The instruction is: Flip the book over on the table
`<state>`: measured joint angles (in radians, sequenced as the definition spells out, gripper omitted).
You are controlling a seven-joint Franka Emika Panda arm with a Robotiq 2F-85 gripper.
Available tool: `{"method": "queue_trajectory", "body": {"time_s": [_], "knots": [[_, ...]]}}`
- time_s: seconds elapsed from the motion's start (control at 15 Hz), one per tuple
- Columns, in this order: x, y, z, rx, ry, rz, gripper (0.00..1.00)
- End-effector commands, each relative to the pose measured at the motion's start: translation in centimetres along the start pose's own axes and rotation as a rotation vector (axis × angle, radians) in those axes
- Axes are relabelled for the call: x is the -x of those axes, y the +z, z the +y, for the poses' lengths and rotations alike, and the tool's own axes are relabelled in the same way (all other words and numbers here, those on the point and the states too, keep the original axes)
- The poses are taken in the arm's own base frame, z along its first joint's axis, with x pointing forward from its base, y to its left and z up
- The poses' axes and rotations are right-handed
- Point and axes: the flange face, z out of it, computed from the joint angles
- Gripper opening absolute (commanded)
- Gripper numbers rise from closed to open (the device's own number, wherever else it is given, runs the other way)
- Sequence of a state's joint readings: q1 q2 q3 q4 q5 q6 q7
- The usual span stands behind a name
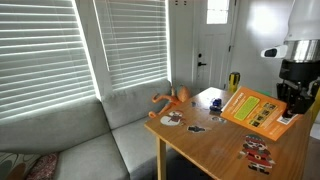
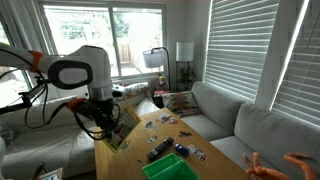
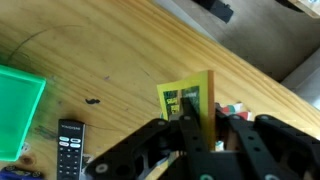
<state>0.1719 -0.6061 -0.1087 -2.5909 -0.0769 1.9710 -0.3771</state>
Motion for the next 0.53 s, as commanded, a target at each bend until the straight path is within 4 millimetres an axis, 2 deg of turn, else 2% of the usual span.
{"method": "queue_trajectory", "body": {"time_s": [0.0,0.2,0.47], "knots": [[0.1,-0.7,1.3,-0.123,-0.015,0.143,0.03],[-0.2,-0.8,1.9,-0.229,-0.025,0.237,0.03],[-0.3,0.4,2.2,-0.425,-0.035,0.288,0.03]]}}
